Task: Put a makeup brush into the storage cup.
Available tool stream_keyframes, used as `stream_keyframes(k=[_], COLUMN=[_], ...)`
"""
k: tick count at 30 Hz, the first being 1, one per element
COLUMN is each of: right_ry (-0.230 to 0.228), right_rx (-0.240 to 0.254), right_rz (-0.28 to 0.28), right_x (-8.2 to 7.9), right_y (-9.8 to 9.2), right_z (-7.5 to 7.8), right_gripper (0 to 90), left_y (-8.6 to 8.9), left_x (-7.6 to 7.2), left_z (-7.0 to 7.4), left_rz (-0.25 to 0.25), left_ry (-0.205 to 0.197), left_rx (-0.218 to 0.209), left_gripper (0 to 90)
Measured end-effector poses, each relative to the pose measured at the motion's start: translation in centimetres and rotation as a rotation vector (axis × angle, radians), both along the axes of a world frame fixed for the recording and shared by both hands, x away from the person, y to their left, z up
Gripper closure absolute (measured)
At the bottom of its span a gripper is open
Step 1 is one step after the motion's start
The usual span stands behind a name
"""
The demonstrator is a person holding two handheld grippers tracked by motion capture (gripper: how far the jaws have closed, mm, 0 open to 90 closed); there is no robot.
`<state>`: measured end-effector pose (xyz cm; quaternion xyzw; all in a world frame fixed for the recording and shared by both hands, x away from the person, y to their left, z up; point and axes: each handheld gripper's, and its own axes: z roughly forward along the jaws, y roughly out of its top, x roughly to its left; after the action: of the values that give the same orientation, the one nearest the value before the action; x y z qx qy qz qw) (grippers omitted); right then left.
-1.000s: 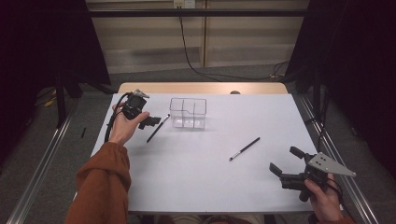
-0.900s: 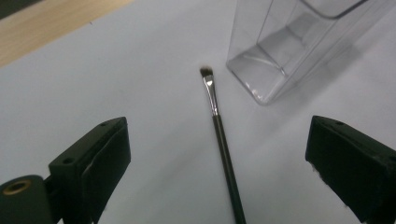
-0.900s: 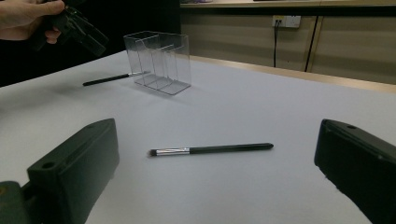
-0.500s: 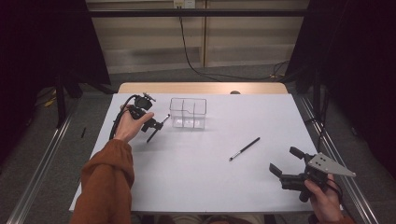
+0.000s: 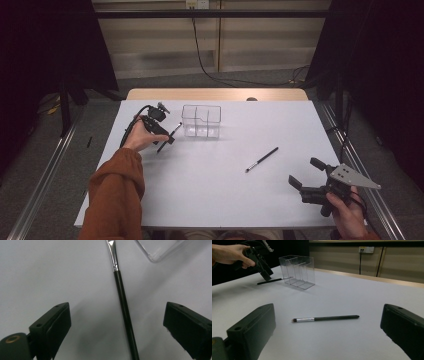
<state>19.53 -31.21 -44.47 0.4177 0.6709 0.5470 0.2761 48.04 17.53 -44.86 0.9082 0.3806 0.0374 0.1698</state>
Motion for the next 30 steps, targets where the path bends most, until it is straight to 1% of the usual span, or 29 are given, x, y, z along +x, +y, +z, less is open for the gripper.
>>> stream_keyframes(k=[1,2,4,5,6,7,9,11,12,14,16,17,18,19,21,22,23,24,26,27,28,29,30], right_ry=[0.001,0.002,0.003,0.003,0.003,0.003,0.004,0.004,0.004,0.006,0.007,0.005,0.006,0.006,0.005,0.006,0.006,0.007,0.008,0.008,0.010,0.010,0.010], right_rx=[-0.001,0.002,0.000,0.000,0.000,0.000,0.001,0.002,0.003,0.003,0.005,0.003,0.002,0.002,0.003,0.003,0.003,0.003,0.002,0.001,0.003,-0.005,-0.005], right_rz=[0.000,-0.003,0.002,0.000,0.000,0.002,-0.001,0.002,0.000,0.003,0.004,0.003,0.004,0.004,0.003,0.004,0.003,0.004,0.005,0.004,0.005,0.008,0.008], right_x=[0.0,0.0,0.0,0.0,0.0,0.0,0.0,0.0,0.0,0.0,0.0,0.0,0.0,0.0,0.0,0.0,0.0,0.0,0.0,0.0,0.0,0.1,0.1], right_y=[0.0,0.0,0.0,0.0,0.0,0.0,0.0,0.1,0.1,0.1,0.1,0.1,0.1,0.1,0.1,0.1,0.1,0.1,0.1,0.2,0.2,0.2,0.2], right_z=[0.0,0.0,0.0,0.0,0.0,0.0,0.0,0.0,0.0,0.0,0.0,0.0,0.0,0.0,0.0,0.0,0.0,0.0,0.0,0.0,0.0,-0.1,-0.1], right_gripper=[0.0,0.0,0.0,0.0,0.0,0.0,0.0,0.0,0.0,0.0,0.0,0.0,0.0,0.0,0.0,0.0,0.0,0.0,0.0,0.0,0.0,0.0,0.0], left_y=[-0.1,-0.1,-0.3,-0.5,-0.6,-0.8,-0.9,-1.0,-1.0,-1.2,-1.3,-1.4,-1.4,-1.4,-1.4,-1.4,-1.5,-1.6,-2.0,-2.3,-2.4,-2.4,-2.5], left_x=[0.0,0.0,0.0,0.1,0.1,0.1,0.3,0.3,0.4,0.5,0.7,0.8,0.9,0.9,1.1,1.2,1.2,1.3,1.4,1.3,1.3,1.3,1.3], left_z=[-0.1,-0.2,-0.4,-0.5,-0.6,-0.7,-0.7,-0.5,-0.6,-0.5,-0.4,-0.4,-0.4,-0.3,-0.3,-0.2,-0.2,-0.2,-0.3,-0.3,-0.2,-0.2,-0.1], left_rz=[0.014,0.003,0.010,0.003,0.003,-0.007,0.005,0.009,0.002,0.010,0.002,0.008,0.010,0.011,0.016,0.015,0.020,0.019,0.014,0.021,0.015,0.011,0.017], left_ry=[0.002,0.011,0.017,0.023,0.019,0.030,0.028,0.024,0.031,0.042,0.051,0.052,0.050,0.054,0.060,0.049,0.046,0.060,0.065,0.058,0.072,0.072,0.073], left_rx=[0.010,0.008,0.023,0.039,0.054,0.053,0.066,0.088,0.084,0.094,0.108,0.108,0.107,0.112,0.111,0.103,0.099,0.092,0.123,0.134,0.134,0.136,0.141], left_gripper=[10.7,11.0,15.7,18.2,18.2,20.4,22.1,26.7,26.7,27.7,28.3,28.9,32.5,32.5,34.1,35.8,37.8,38.9,38.3,38.6,40.3,44.3,44.3])
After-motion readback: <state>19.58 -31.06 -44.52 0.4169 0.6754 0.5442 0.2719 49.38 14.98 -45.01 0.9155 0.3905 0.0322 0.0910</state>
